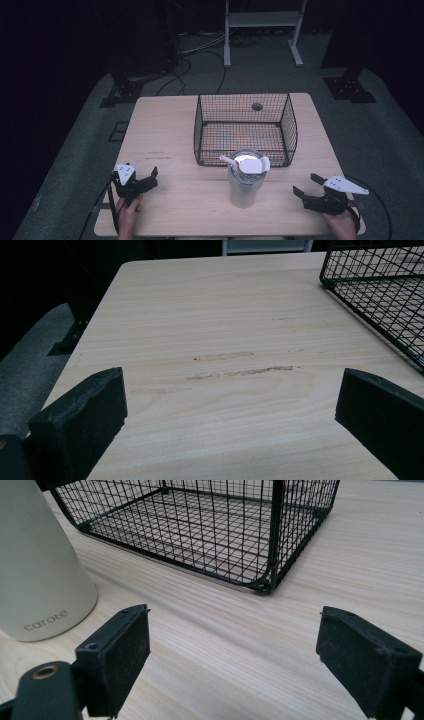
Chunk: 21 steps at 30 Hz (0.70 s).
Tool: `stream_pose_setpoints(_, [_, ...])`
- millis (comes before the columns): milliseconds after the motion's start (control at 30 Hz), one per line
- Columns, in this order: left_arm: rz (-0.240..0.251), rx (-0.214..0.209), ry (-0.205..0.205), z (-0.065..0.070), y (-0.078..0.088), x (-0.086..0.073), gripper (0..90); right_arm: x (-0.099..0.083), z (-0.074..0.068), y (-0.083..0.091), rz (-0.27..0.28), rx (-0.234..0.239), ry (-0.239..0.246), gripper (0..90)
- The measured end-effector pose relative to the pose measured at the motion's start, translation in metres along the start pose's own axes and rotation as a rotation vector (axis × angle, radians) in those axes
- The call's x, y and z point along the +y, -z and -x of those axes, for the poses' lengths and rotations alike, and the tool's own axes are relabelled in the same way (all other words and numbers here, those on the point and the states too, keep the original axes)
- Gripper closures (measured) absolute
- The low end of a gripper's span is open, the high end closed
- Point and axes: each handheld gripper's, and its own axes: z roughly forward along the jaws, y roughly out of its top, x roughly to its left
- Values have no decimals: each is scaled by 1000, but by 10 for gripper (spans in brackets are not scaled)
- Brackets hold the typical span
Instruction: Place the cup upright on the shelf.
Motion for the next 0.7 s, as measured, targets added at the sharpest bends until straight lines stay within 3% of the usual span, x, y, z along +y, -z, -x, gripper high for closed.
stream_pose_setpoints(167, [-3,0,-4,0,-1,0,0,2,-2,0,4,3,9,131])
stream_pose_setpoints(700, [-3,-7,-9,1,1,0,0,32,-33,5,32,119,121,126])
